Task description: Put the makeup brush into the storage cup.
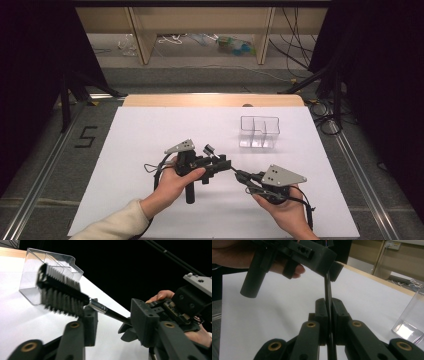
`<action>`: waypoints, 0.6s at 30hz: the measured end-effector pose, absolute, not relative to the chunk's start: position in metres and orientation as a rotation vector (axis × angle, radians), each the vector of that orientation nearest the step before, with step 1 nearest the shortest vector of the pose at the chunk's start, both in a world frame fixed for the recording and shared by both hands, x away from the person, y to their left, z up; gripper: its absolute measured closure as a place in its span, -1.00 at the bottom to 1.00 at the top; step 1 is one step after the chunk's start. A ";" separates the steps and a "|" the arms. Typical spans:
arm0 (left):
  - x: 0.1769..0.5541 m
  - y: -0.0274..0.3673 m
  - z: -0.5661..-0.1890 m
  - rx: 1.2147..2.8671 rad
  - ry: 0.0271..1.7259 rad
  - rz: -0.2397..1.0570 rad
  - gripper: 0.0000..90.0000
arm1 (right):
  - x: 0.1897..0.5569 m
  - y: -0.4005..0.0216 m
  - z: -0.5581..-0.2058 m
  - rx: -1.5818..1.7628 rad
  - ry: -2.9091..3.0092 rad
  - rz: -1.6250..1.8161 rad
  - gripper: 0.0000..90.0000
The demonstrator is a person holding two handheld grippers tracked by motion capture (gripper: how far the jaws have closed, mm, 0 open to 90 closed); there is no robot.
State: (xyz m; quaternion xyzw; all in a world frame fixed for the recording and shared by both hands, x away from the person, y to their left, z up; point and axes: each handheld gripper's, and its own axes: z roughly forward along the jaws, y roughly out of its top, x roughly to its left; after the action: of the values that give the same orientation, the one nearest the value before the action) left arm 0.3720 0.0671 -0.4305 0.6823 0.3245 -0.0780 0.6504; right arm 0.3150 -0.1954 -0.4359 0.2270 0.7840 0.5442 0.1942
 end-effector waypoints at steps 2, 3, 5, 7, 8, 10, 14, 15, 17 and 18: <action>0.372 0.067 -0.430 1.547 0.726 -0.176 0.41 | 0.315 -0.195 -0.437 0.637 2.200 1.523 0.89; 0.371 0.067 -0.429 1.541 0.725 -0.174 0.45 | 0.315 -0.194 -0.437 0.635 2.207 1.522 0.89; 0.371 0.067 -0.428 1.541 0.709 -0.170 0.50 | 0.315 -0.193 -0.438 0.633 2.190 1.520 0.89; 0.370 0.067 -0.427 1.537 0.693 -0.162 0.55 | 0.315 -0.193 -0.438 0.632 2.215 1.507 0.89; 0.370 0.067 -0.427 1.538 0.694 -0.160 0.57 | 0.315 -0.192 -0.439 0.634 2.223 1.507 0.89; 0.369 0.067 -0.425 1.538 0.675 -0.158 0.61 | 0.315 -0.191 -0.440 0.631 2.221 1.504 0.89; 0.366 0.066 -0.422 1.532 0.644 -0.157 0.70 | 0.315 -0.190 -0.440 0.633 2.241 1.492 0.89; 0.365 0.066 -0.421 1.534 0.630 -0.153 0.73 | 0.315 -0.189 -0.441 0.633 2.239 1.493 0.89; 0.363 0.065 -0.419 1.532 0.622 -0.159 0.78 | 0.315 -0.188 -0.442 0.633 2.229 1.495 0.88; 0.363 0.064 -0.418 1.536 0.597 -0.162 0.81 | 0.315 -0.188 -0.442 0.632 2.237 1.491 0.87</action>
State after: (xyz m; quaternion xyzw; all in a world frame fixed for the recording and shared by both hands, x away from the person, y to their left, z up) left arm 0.3627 0.0642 -0.4180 0.6832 0.2657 -0.0719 0.6763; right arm 0.3153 -0.1877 -0.4424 0.2247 0.7954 0.5302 0.1889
